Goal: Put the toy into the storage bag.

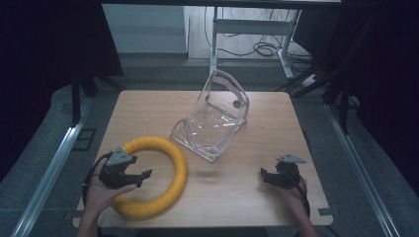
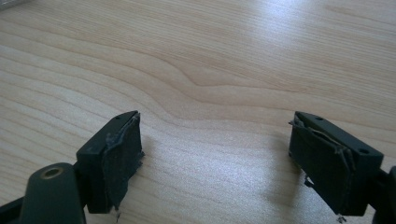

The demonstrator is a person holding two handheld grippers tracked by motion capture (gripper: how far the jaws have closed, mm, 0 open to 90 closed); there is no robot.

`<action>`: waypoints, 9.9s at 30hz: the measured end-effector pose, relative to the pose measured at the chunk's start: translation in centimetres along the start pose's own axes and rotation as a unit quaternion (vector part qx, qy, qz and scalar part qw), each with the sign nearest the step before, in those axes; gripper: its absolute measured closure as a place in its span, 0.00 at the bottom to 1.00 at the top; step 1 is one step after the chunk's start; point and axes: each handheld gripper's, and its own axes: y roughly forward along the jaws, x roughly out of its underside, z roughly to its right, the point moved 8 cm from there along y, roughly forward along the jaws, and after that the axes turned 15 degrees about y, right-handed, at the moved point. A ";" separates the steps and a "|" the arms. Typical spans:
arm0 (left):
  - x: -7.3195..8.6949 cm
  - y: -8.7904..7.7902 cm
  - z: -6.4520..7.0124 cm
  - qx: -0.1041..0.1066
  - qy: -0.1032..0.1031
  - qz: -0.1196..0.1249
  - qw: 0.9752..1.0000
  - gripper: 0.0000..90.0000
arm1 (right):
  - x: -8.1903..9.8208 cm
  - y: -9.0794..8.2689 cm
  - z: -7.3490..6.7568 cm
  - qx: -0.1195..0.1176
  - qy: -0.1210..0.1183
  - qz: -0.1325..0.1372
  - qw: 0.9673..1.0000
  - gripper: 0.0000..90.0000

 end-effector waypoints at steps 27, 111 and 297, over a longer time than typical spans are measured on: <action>-0.4 0.1 6.4 0.129 0.058 -0.091 0.986 0.28 | 0.0 0.0 0.1 -0.006 -0.004 0.000 1.000 0.21; -6.1 -6.8 -0.6 0.156 -0.142 0.157 0.965 0.57 | -0.2 0.0 0.3 0.002 0.007 0.004 1.000 0.23; -23.9 11.7 5.1 0.092 -0.187 0.300 0.931 0.56 | -0.3 0.1 0.5 0.009 0.011 0.006 1.000 0.24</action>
